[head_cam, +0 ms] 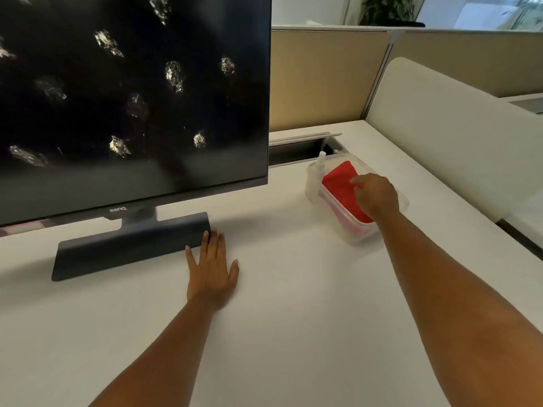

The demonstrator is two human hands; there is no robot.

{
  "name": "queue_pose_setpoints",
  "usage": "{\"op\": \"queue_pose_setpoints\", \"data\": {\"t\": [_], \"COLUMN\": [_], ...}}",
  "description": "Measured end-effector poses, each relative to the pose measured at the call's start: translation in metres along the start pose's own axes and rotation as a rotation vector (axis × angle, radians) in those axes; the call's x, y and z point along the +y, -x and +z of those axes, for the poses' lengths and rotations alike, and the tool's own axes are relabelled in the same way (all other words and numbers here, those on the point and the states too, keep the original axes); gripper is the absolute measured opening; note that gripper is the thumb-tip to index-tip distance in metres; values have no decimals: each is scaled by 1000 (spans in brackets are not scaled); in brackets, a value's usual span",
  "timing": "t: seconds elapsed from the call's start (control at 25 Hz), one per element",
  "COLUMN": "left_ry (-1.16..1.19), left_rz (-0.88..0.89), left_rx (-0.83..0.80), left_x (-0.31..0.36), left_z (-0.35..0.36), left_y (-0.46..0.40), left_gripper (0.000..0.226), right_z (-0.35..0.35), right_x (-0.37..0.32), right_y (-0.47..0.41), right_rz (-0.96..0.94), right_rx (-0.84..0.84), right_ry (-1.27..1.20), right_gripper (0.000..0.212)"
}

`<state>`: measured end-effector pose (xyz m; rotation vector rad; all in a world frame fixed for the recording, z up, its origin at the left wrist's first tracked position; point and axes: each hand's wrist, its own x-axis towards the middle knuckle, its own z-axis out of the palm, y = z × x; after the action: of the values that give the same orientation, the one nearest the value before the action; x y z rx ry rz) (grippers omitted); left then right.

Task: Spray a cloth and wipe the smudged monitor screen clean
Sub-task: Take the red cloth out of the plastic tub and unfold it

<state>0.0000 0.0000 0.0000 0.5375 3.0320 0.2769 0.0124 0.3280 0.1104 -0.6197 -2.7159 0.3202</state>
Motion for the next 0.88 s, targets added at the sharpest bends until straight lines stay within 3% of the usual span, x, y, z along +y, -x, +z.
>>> {"op": "queue_pose_setpoints", "data": {"t": [0.08, 0.2, 0.6, 0.72, 0.88], "left_ry": [-7, -12, 0, 18, 6], "left_rz": [1, -8, -3, -1, -1], "left_rx": [-6, -4, 17, 27, 36], "left_x": [-1, -2, -3, -2, -3], "left_z": [2, 6, 8, 7, 8], "left_y": [-2, -3, -3, -3, -3], "left_gripper": [64, 65, 65, 65, 65], "right_z": [6, 20, 41, 41, 38], "right_x": [4, 10, 11, 12, 13], "right_y": [-9, -18, -24, -25, -26], "right_rz": [116, 192, 393, 365, 292], "right_rx": [-165, -278, -201, -234, -128], "right_ry": [90, 154, 151, 239, 223], "right_gripper": [37, 43, 41, 43, 36]}}
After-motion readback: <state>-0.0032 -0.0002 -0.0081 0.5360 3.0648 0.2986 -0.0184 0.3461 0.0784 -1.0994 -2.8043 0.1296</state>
